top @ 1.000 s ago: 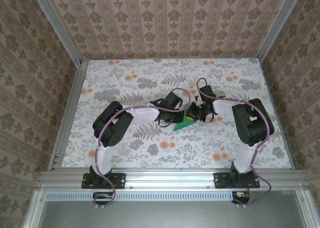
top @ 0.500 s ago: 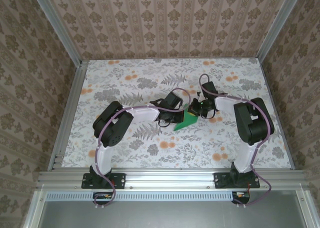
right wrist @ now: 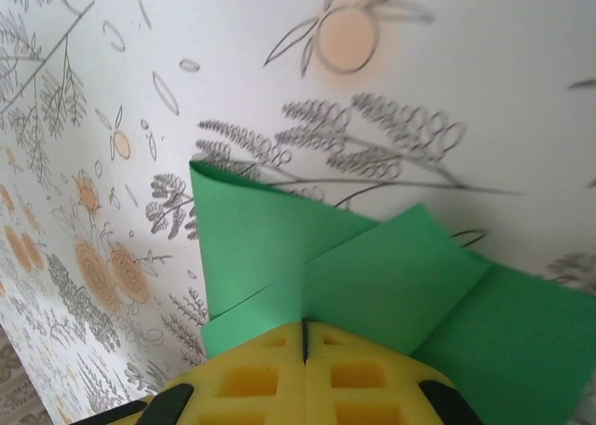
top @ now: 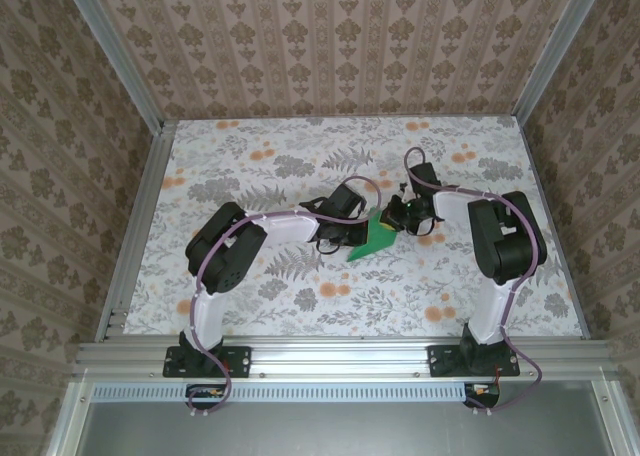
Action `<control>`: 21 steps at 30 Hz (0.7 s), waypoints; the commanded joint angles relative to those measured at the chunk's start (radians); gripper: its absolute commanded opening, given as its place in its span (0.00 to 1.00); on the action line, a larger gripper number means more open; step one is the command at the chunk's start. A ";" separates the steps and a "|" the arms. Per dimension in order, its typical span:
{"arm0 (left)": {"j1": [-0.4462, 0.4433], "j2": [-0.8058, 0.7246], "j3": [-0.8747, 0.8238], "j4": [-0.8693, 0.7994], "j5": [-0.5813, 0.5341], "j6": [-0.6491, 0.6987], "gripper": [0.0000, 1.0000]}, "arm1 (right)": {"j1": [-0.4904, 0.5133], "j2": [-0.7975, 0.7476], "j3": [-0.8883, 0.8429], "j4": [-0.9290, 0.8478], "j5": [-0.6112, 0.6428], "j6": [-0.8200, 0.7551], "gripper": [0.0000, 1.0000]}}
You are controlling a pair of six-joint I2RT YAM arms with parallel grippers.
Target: Fold a paper plane with a square sheet of paper (pick it up from the middle)
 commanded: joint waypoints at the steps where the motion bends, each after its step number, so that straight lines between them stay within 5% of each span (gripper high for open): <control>1: 0.007 0.030 0.000 -0.069 0.004 0.027 0.00 | -0.043 0.026 0.018 0.032 0.006 0.024 0.00; 21: 0.004 0.026 -0.003 -0.066 0.006 0.029 0.00 | -0.094 0.066 0.018 0.094 0.018 0.043 0.00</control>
